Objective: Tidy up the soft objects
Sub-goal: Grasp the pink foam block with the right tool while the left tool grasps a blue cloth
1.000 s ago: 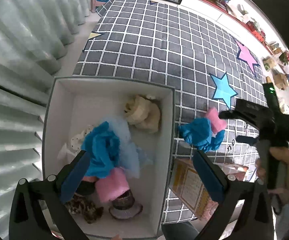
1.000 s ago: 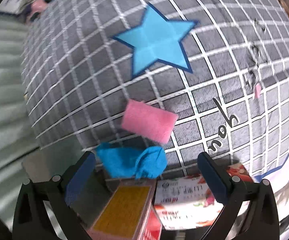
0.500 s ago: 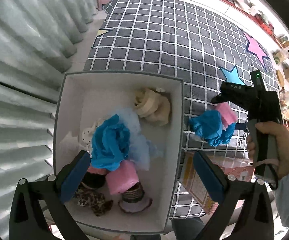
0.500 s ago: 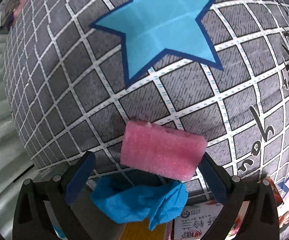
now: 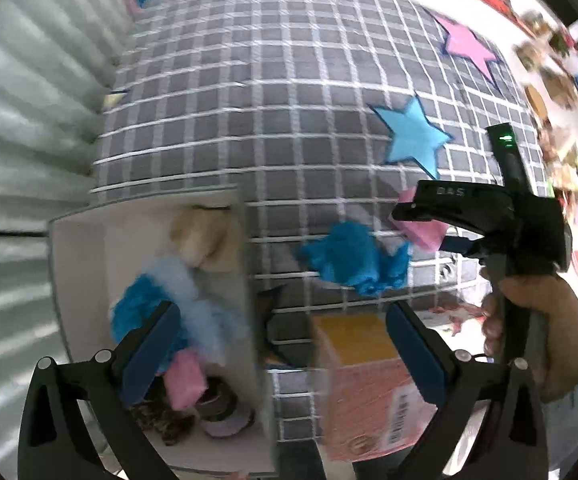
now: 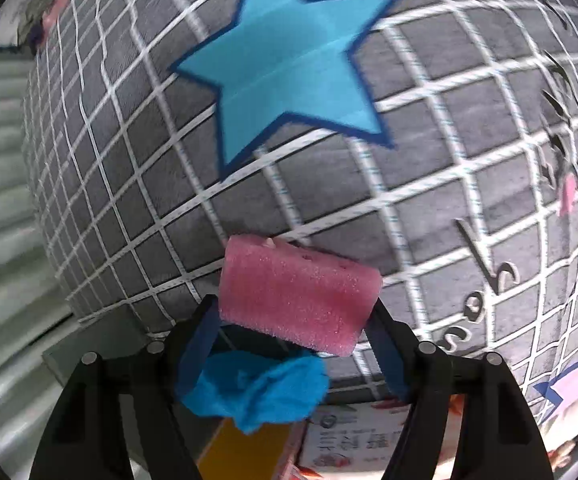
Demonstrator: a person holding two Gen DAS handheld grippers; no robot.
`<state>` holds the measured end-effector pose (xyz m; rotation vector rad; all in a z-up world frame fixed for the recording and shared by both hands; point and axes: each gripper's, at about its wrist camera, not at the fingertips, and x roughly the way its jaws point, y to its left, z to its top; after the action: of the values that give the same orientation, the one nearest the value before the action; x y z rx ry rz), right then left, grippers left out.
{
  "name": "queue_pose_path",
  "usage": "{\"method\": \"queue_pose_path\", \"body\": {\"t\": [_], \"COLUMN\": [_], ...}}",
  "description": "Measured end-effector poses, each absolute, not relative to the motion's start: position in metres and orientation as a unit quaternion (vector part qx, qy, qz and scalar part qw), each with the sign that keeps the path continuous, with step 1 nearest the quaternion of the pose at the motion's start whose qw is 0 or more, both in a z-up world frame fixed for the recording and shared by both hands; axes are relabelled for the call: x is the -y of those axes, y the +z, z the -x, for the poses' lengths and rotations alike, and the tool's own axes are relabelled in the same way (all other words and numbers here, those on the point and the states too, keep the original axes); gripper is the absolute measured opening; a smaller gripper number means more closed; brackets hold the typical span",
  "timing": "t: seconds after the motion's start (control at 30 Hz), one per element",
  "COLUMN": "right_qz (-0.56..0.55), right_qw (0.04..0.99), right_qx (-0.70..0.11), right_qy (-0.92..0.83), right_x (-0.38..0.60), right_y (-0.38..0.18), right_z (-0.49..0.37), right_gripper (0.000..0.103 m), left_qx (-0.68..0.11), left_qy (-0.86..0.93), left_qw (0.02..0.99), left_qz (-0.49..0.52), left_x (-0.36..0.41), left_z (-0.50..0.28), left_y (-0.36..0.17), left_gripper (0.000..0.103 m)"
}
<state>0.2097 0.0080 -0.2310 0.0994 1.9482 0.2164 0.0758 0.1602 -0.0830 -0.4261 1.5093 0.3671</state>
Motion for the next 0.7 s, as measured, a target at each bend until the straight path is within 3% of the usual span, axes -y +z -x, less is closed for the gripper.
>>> {"method": "queue_pose_path", "body": {"t": [0.5, 0.7], "right_qz": [-0.146, -0.154], "right_qw": [0.576, 0.593], "right_qx": [-0.797, -0.782], "right_qy": [0.110, 0.115], "right_x": [0.127, 0.145], "right_y": [-0.160, -0.148], "right_z": [-0.225, -0.213], "right_gripper": [0.073, 0.073], "left_qx": [-0.837, -0.865], "left_qy": [0.088, 0.086], "left_qw": [0.523, 0.480], "left_qz": [0.134, 0.115], "left_x": [-0.108, -0.097], "left_z": [-0.177, -0.180], "left_y": [-0.221, -0.251], "left_gripper": [0.102, 0.083]}}
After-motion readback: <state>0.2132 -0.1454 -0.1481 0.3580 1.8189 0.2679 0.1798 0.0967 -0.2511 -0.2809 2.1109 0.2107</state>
